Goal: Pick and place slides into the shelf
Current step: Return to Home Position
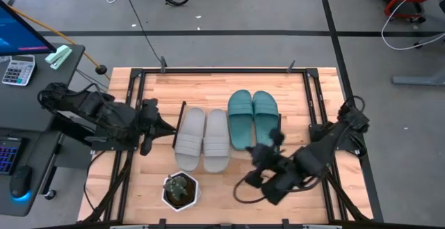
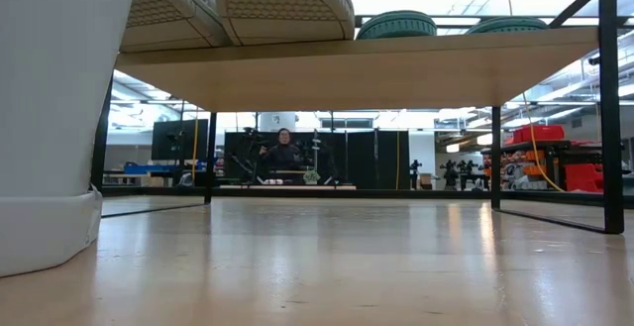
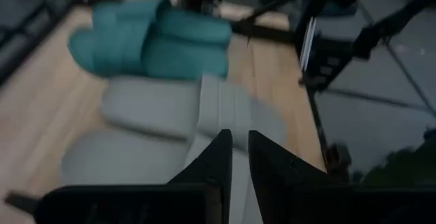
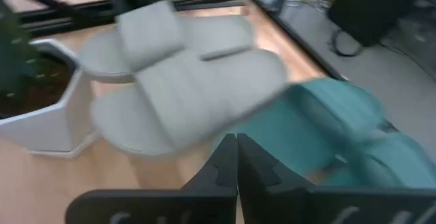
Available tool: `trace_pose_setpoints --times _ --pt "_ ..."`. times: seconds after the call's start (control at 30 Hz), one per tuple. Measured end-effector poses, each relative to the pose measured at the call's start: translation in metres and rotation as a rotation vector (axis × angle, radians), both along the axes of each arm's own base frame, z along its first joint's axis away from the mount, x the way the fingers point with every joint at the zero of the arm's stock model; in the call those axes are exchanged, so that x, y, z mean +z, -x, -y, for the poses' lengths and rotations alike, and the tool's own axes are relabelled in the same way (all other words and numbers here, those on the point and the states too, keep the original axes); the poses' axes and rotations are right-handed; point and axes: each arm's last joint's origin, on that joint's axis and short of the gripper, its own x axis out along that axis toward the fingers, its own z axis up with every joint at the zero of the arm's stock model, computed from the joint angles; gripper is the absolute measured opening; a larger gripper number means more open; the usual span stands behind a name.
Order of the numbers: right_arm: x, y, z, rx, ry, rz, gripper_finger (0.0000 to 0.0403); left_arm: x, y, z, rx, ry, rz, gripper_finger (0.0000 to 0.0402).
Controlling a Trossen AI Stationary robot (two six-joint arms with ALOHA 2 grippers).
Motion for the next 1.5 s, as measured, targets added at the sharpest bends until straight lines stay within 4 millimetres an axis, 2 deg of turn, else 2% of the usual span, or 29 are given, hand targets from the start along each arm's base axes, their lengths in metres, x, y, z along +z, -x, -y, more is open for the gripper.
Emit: trace_pose_setpoints --times 0.1,0.2,0.33,0.47,0.57,0.93,1.07,1.23,1.43,1.5 --pt "0.004 0.023 0.005 -0.078 -0.013 0.016 0.0001 0.008 0.001 -0.001 -0.006 -0.011 0.095 0.0046" --pt "0.000 0.040 0.008 -0.131 -0.051 0.054 0.0001 0.006 -0.001 -0.001 -0.012 -0.016 0.153 0.0038" --pt "-0.002 0.056 0.012 -0.132 -0.076 0.084 0.0001 -0.010 -0.001 0.000 -0.020 -0.024 0.189 0.0027" --pt "0.001 0.079 0.023 -0.117 -0.113 0.118 0.0001 -0.023 0.007 -0.004 -0.020 -0.032 0.260 0.0012" --pt "0.004 0.099 0.038 -0.124 -0.167 0.216 0.0001 -0.028 0.020 -0.011 -0.015 -0.063 0.365 0.0005" --pt "-0.014 0.149 0.092 -0.020 -0.456 0.452 0.0000 -0.053 0.086 -0.046 0.075 -0.151 0.585 0.0004" --pt "-0.013 0.156 0.112 -0.015 -0.513 0.539 0.0000 -0.067 0.103 -0.052 0.102 -0.198 0.635 0.0007" --pt "-0.010 0.154 0.135 -0.012 -0.533 0.581 0.0000 -0.090 0.113 -0.054 0.110 -0.212 0.666 0.0004" --pt "-0.011 0.142 0.158 -0.008 -0.548 0.523 0.0000 -0.117 0.108 -0.052 0.075 -0.189 0.634 0.0006" --pt "-0.012 0.140 0.167 -0.016 -0.564 0.509 0.0000 -0.119 0.105 -0.051 0.055 -0.186 0.640 0.0005"
